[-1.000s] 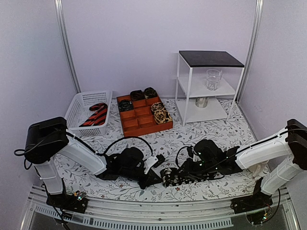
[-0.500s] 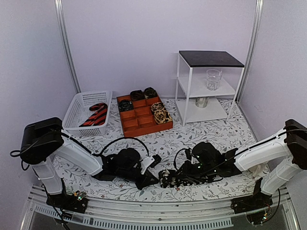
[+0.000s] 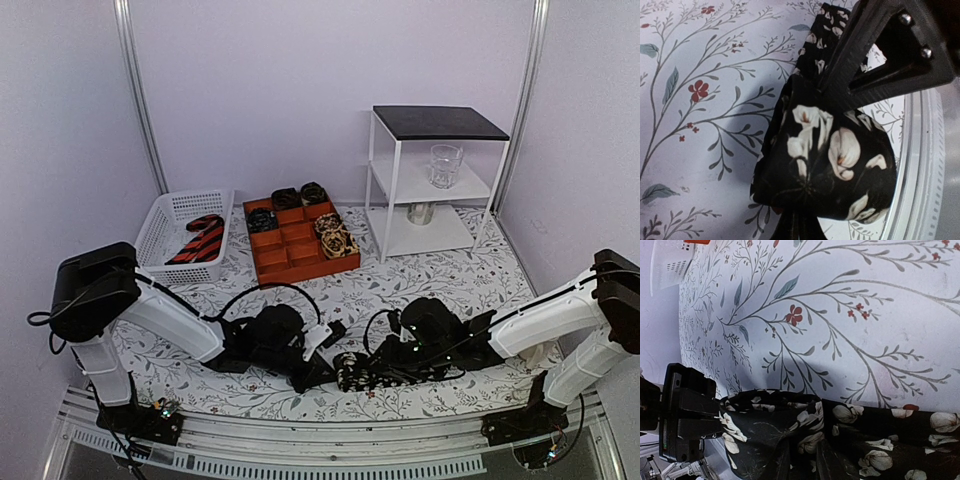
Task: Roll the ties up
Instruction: Roll the tie at the center of the board.
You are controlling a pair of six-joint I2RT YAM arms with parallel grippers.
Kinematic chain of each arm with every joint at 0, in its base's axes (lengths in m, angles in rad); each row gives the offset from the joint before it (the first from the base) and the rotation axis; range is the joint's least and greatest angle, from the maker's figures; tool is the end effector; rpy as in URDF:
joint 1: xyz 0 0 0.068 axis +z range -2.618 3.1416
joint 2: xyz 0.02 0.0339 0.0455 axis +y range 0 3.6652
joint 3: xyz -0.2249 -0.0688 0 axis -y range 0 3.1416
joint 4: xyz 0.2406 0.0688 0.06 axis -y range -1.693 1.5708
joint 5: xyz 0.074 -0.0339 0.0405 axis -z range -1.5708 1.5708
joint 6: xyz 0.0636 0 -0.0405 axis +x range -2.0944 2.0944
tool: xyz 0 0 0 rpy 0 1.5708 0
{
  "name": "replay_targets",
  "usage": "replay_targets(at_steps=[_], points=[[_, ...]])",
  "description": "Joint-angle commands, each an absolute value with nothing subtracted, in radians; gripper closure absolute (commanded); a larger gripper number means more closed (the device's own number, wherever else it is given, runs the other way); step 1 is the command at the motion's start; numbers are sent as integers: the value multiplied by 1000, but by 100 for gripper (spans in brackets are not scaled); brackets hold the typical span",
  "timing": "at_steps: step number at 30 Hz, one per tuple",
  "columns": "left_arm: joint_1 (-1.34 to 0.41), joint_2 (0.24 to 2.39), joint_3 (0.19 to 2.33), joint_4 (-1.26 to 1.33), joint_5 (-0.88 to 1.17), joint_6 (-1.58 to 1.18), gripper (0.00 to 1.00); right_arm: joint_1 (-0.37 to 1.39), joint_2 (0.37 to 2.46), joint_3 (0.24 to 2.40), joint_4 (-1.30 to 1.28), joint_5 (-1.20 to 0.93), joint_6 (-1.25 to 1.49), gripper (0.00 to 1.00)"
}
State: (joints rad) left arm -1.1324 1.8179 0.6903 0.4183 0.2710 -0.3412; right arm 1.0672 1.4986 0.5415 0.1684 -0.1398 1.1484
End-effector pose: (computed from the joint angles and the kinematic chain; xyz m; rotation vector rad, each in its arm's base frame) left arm 0.1268 -0.3106 0.0518 1.1012 2.2330 -1.0182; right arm 0.1312 0.2565 0.0785 0.0318 2.7082 1.0833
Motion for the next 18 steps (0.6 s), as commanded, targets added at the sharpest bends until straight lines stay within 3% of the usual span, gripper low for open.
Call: replay_targets(at_steps=[1,18], points=[[-1152,1796,738,418,287,-324,100,1077,1496,519,167,-126,1137,81],[-1152,1790,799,423,323,-315,100,1077,1417,461,165,-94,1109,81]])
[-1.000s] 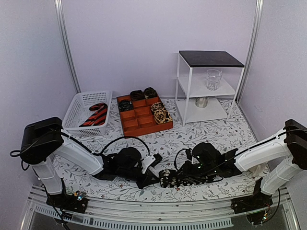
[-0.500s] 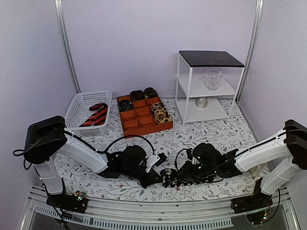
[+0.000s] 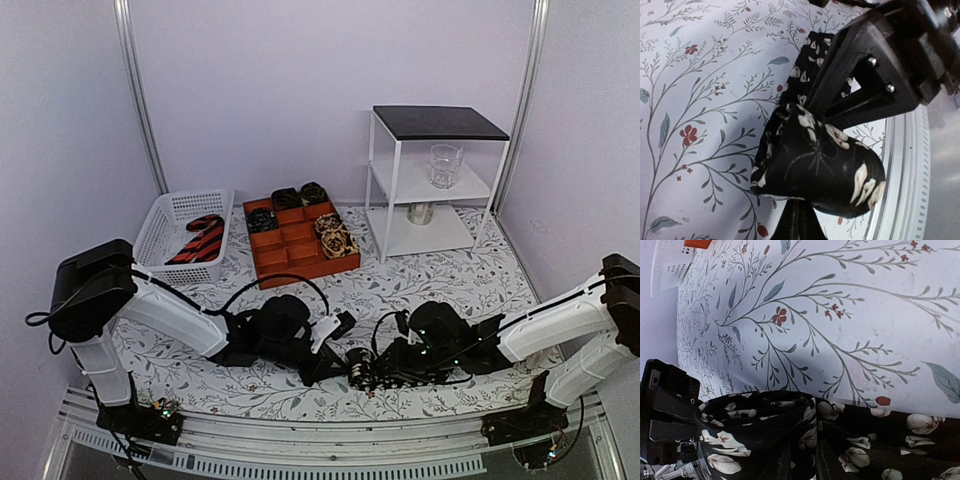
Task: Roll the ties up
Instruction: Roll the tie at the center of the board.
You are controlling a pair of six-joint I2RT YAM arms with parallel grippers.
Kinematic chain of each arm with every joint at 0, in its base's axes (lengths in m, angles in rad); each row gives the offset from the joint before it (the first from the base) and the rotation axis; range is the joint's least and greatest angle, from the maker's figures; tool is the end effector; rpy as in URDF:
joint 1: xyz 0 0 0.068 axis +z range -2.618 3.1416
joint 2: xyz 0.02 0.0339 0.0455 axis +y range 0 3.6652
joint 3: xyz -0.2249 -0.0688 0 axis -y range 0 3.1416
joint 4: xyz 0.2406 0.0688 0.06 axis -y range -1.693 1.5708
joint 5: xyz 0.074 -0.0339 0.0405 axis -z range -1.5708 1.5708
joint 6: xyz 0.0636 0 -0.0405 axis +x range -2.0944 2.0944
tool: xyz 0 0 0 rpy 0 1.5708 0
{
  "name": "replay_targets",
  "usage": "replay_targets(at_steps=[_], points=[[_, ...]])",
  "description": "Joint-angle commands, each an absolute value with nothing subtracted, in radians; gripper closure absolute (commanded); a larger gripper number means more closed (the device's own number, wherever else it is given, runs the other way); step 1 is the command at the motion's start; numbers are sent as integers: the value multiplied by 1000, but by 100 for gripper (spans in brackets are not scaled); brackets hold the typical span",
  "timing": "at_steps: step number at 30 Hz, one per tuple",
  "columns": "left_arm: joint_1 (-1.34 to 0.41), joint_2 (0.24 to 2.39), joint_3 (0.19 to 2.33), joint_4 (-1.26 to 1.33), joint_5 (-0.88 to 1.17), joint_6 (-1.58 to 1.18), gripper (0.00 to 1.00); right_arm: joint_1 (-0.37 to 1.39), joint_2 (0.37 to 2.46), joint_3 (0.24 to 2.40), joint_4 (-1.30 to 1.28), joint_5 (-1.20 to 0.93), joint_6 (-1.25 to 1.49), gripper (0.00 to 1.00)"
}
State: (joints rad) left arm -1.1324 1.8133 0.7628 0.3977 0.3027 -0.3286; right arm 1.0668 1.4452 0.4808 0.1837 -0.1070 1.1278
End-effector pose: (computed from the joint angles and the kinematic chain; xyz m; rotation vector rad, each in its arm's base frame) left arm 0.1325 -0.3274 0.0711 1.1194 2.1652 -1.0776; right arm 0.1272 0.2447 0.0765 0.0219 2.6765 1.0583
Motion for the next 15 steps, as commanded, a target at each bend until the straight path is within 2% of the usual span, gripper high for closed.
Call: replay_targets(at_steps=[1,15], points=[[-1151,1792,804,419,323,-313,100,1077,1413,456,164,-90,1111,81],[-1152,1850,875,380,357,-307,100,1077,1349,409,126,-25,1127,83]])
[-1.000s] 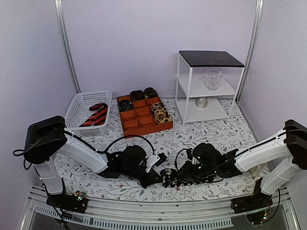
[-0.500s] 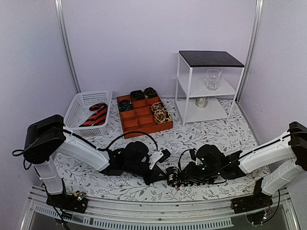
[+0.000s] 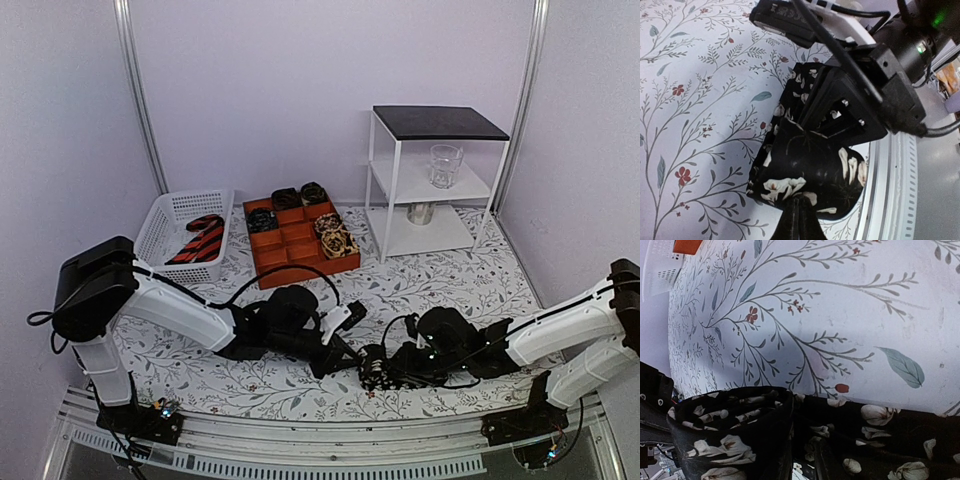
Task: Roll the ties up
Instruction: Roll the tie at the center of the board.
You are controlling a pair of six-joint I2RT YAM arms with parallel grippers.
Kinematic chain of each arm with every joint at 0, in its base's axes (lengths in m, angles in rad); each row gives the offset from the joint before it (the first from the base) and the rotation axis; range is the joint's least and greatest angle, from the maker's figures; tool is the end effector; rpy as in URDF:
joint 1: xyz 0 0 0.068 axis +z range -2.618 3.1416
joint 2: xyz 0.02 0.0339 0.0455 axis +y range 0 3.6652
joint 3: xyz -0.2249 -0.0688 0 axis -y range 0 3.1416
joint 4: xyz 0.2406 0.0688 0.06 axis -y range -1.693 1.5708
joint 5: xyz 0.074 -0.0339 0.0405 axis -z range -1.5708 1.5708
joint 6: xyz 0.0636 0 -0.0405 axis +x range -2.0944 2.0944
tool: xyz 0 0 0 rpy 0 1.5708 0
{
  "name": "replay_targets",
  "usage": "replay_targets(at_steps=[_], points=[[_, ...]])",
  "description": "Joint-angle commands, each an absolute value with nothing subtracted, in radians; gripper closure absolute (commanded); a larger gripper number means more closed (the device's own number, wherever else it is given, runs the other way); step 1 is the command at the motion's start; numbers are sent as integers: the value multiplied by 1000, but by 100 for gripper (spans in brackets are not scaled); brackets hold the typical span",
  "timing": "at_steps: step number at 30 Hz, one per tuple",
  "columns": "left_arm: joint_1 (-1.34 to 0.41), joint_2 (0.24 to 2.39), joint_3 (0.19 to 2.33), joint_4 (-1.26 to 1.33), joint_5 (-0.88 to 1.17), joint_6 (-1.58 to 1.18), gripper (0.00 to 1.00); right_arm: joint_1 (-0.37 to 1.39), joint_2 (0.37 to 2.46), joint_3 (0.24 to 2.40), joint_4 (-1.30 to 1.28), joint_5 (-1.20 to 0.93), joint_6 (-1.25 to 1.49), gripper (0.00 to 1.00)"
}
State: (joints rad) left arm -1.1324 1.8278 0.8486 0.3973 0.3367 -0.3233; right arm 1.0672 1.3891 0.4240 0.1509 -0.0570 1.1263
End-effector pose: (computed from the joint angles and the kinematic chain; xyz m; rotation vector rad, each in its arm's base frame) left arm 0.1394 -0.3468 0.0911 1.1283 2.0855 -1.1465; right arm 0.1223 0.2295 0.0711 0.0488 2.6760 0.9812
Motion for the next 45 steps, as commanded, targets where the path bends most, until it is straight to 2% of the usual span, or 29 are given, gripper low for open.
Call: replay_targets(at_steps=[1,13,21,27,31,34,38,45], points=[[-1152,1851,878,378,359,-307,100,1077,1343,406,122,-19,1127,83],[-1153,1868,911,369,388,-298,100,1077,1210,344,77,86,1170,80],[-1164,1914,965,379,431,-277,100,1077,1026,337,-63,198,1221,64],[-1179,1986,1038,381,464,-253,100,1077,947,346,-71,156,1175,47],[-1185,2035,1095,388,490,-225,99,1077,972,355,-76,135,1164,43],[-1187,2045,1109,410,499,-204,91,1077,1008,357,-72,119,1169,44],[-1187,2000,1066,462,496,-170,71,1076,1063,352,-57,86,1185,48],[-1181,1869,957,436,377,-42,45,1077,1134,318,49,17,1184,62]])
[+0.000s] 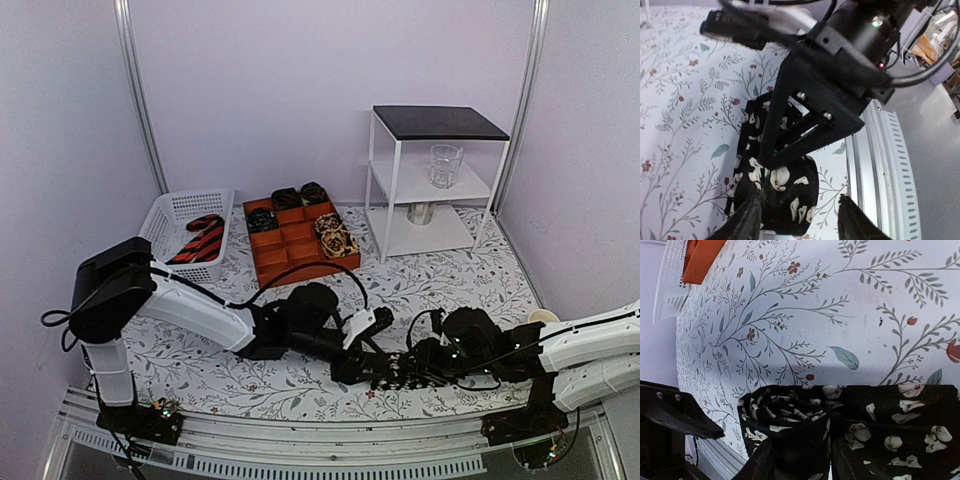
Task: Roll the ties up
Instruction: Roll the tie at the center of the board.
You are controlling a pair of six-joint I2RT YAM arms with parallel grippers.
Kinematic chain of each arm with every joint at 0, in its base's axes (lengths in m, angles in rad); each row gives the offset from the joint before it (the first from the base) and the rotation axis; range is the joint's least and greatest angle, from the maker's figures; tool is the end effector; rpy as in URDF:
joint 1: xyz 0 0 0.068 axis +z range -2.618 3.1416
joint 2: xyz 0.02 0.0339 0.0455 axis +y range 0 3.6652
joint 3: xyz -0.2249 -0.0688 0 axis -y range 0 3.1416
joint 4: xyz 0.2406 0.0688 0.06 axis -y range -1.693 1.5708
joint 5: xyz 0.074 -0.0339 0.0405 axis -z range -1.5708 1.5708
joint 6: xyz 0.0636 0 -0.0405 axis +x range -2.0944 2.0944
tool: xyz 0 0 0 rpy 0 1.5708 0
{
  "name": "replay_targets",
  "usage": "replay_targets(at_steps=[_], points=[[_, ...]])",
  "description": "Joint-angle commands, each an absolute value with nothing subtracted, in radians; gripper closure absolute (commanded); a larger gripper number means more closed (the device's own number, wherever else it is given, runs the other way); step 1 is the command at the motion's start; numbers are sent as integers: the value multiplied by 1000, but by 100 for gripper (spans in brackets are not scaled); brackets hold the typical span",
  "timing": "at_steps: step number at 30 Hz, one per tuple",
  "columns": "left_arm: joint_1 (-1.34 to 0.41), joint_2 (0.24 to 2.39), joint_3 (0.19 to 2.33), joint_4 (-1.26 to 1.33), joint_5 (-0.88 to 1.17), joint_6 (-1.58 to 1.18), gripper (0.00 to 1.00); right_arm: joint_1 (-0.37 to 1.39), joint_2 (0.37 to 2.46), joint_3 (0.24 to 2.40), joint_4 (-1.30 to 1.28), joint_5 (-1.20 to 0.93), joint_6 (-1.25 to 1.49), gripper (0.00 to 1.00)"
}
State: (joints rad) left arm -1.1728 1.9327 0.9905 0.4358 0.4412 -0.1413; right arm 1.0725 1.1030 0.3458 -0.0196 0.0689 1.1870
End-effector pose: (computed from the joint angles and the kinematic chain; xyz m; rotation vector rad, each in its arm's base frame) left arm 0.1318 -0.3835 0.1007 1.3730 1.8172 -1.2131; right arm 0.1151 0.2023 0.0962 0.1852 2.5788 0.9421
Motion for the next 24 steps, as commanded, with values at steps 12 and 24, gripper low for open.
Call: replay_targets(at_steps=[12,24], points=[[-1139,1919,967,305,400,136,10,1077,1201,310,81,10,1187,67],[-1138,2056,1054,232,417,188,12,1077,1209,298,98,4,1197,67]])
